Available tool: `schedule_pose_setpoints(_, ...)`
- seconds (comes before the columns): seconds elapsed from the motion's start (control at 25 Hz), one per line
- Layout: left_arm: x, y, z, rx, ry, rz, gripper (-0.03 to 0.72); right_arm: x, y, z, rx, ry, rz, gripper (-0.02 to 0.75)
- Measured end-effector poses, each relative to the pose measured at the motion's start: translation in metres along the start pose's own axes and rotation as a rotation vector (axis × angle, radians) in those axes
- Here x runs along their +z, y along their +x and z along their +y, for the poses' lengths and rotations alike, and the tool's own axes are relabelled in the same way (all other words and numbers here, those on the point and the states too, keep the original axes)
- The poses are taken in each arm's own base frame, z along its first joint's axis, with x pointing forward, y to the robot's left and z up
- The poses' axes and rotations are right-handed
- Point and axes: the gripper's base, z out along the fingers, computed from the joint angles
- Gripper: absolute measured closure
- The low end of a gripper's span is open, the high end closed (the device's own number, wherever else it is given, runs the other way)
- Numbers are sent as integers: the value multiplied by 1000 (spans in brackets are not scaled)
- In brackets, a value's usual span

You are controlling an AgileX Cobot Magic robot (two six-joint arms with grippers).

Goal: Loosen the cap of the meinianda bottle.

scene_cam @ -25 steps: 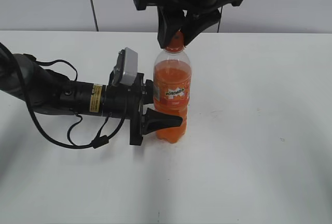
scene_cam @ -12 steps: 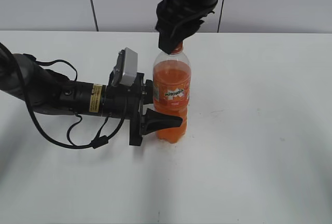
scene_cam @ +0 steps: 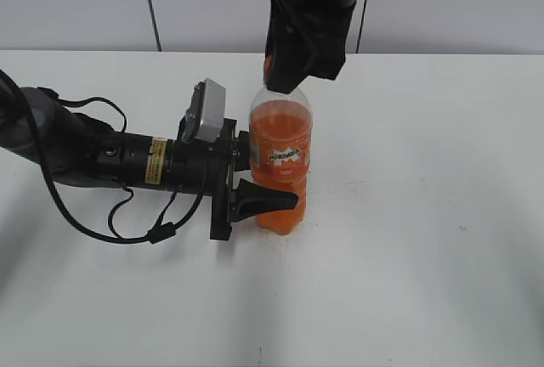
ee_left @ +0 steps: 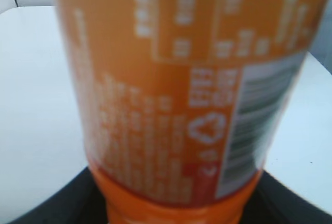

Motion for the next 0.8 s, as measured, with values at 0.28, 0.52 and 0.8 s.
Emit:
schedule_pose_setpoints(0.28,0,0,0,1,0,-1,293,-1,0,1,-313,-4,-5,461)
schedule_pose_setpoints(0.52,0,0,0,5,2,-2,293,-1,-1,1,-560,-7,-15,460)
schedule_pose_setpoints(0.8,0,0,0,4,2,-2,293,-1,-1,1,-671,-5,-16,461)
